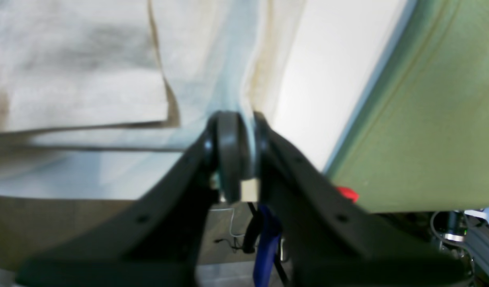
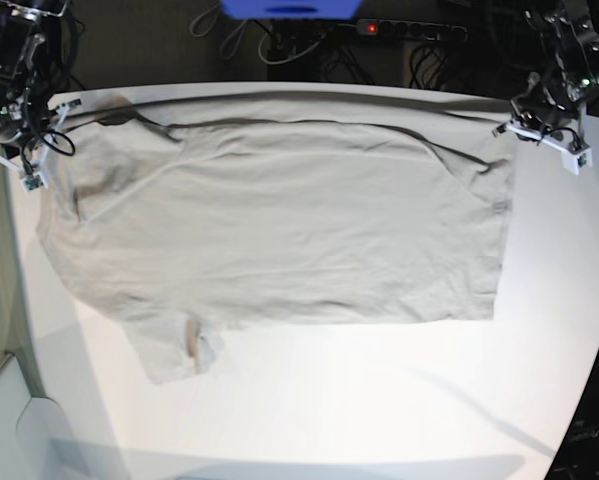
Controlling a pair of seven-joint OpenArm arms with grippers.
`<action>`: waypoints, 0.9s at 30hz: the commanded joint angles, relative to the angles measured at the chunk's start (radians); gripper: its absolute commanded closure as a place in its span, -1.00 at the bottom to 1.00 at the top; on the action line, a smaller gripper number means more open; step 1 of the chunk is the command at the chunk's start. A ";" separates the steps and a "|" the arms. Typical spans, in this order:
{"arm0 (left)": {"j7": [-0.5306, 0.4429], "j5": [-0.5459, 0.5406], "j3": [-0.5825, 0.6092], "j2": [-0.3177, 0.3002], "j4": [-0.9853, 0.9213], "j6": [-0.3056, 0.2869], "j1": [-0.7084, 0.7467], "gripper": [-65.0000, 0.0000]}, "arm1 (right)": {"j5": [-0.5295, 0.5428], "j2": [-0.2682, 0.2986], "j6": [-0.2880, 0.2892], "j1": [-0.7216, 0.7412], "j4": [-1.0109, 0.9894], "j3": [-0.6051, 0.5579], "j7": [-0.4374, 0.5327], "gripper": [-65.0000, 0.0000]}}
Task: Layout the t-shirt on the table in an organized manner, then fold the t-shirt properly
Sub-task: 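Move both grippers along the shirt sides toward the hem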
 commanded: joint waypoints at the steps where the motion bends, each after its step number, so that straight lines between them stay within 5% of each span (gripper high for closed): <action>1: -0.008 -0.001 -0.006 -0.011 0.012 0.000 -0.001 0.98 | -0.004 0.018 -0.001 -0.010 0.035 0.009 0.000 0.57; 5: -0.005 -0.002 -0.006 0.004 0.032 0.000 -0.001 0.80 | -0.002 0.017 -0.001 -0.046 0.139 0.009 -0.001 0.29; 11: -0.012 -0.001 -0.007 0.023 0.130 0.000 0.041 -0.04 | -0.004 -0.002 -0.001 -0.051 0.265 0.047 -0.044 0.20; 17: -0.015 -0.002 -0.035 0.021 0.230 0.000 0.041 -0.07 | -0.008 0.020 -0.001 0.106 0.283 0.062 -0.124 0.20; 20: -0.005 -0.016 -0.075 0.023 0.225 0.000 -0.048 -0.08 | -0.008 0.043 -0.001 0.251 0.260 -0.027 -0.190 0.20; 27: -0.014 -0.018 -0.073 0.017 0.204 0.000 -0.260 -0.08 | -0.010 0.061 -0.001 0.647 -0.123 -0.212 -0.236 0.20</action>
